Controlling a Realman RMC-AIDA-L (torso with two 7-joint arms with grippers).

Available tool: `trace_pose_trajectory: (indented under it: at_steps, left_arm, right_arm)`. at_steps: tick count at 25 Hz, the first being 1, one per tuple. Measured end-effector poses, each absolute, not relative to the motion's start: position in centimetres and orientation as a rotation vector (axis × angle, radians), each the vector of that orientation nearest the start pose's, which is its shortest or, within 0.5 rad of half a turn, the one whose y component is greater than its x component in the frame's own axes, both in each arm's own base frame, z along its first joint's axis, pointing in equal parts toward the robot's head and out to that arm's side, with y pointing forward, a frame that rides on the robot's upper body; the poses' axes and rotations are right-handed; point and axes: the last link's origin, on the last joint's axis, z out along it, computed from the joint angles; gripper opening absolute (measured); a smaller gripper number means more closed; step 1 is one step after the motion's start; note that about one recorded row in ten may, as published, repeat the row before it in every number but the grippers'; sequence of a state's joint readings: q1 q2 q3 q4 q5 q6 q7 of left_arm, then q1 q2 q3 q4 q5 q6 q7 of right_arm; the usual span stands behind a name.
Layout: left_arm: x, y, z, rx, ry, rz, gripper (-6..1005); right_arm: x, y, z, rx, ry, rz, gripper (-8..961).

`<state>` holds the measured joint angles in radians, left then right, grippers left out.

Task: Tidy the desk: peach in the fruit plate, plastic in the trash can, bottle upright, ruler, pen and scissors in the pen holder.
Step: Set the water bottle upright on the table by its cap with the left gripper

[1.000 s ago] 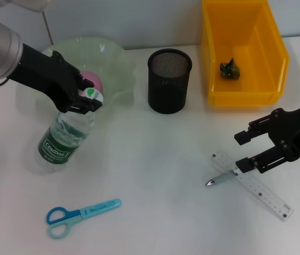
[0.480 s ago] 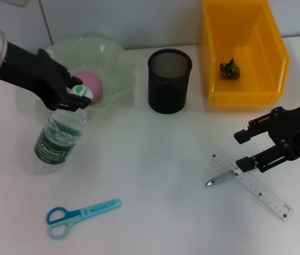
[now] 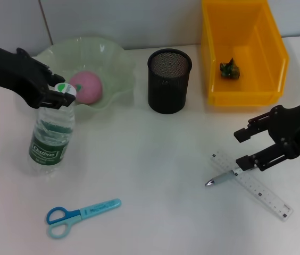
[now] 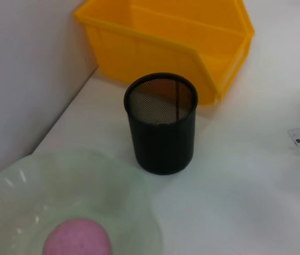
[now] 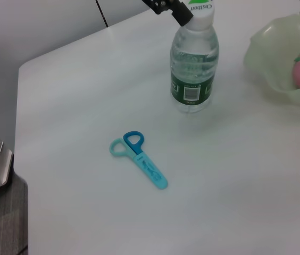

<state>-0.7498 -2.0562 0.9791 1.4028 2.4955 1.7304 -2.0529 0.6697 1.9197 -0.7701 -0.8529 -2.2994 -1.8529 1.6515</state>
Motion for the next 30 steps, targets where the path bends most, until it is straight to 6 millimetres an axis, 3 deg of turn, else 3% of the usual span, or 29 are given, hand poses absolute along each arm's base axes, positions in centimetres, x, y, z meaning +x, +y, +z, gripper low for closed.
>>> trace_pose_trajectory:
  at_steps: [16, 30]
  left_arm:
    - [-15.5, 38.1, 9.6, -2.709, -0.468, 0.220, 419]
    - [-16.0, 38.2, 10.4, -2.689, -0.480, 0.216, 417]
  right_arm:
    - [23.8, 34.7, 6.9, -3.071, 0.573, 0.135, 756]
    - [23.3, 35.1, 6.9, -3.071, 0.560, 0.135, 755]
